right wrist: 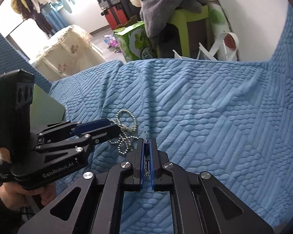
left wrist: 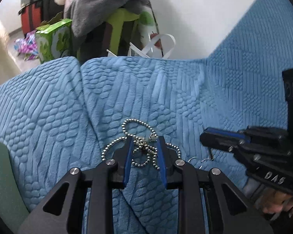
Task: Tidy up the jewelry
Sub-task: 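Grasp the silver bead chain with the left tool while the right tool grasps a small silver pin, then lift the chain and pin and carry both over the box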
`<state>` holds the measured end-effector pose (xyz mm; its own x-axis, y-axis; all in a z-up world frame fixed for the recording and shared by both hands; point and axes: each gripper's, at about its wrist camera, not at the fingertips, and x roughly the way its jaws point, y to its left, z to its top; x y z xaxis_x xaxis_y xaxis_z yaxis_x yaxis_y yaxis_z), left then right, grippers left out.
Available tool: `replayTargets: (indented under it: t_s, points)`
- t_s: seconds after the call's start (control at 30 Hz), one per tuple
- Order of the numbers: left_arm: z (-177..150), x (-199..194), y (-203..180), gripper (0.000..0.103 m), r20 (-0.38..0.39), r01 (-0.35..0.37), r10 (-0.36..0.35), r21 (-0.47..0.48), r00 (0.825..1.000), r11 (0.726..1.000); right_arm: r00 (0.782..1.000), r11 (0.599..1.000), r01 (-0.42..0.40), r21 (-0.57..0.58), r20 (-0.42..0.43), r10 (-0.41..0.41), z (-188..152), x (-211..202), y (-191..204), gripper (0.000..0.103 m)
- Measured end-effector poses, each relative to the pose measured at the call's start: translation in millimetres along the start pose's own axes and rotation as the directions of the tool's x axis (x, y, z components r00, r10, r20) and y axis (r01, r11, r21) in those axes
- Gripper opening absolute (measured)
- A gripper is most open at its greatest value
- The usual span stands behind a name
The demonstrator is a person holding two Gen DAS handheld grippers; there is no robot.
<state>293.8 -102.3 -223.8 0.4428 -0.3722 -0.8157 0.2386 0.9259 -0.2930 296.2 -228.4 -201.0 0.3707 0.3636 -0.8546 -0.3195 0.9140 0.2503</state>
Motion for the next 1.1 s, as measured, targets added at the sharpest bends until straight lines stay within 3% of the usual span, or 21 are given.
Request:
replayTargets:
  t_s: [0.2, 0.47, 0.53, 0.57, 0.83, 1.1]
  points:
    - [-3, 5, -9, 0.025, 0.001, -0.062, 0.062, 0.078, 0.998, 0.995, 1.000, 0.999, -0.014, 0.041, 0.011, 0.013, 0, -4, -9, 0.002]
    - [-8, 8, -23, 0.024, 0.027, -0.159, 0.157, 0.143, 0.987, 0.977, 1.000, 1.000, 0.015, 0.013, 0.012, -0.015, -4, -6, -6, 0.002]
    - [-7, 11, -28, 0.004, 0.018, -0.206, 0.206, 0.174, 0.978, 0.963, 1.000, 1.000, 0.025, 0.018, 0.014, -0.025, -6, -8, -5, 0.002]
    - [-6, 11, -29, 0.004, 0.010, -0.210, 0.211, 0.177, 0.977, 0.962, 0.999, 0.999, 0.028, 0.020, 0.016, -0.029, -7, -9, -5, 0.002]
    - [-11, -2, -18, 0.002, 0.011, -0.178, 0.177, 0.073, 0.984, 0.981, 0.998, 0.999, 0.047, 0.012, 0.027, -0.048, -10, -16, 4, 0.002]
    - [-7, -65, -9, 0.002, 0.084, -0.097, 0.101, -0.052, 0.991, 0.994, 0.994, 0.999, 0.037, -0.030, 0.106, -0.034, -1, -44, 33, 0.002]
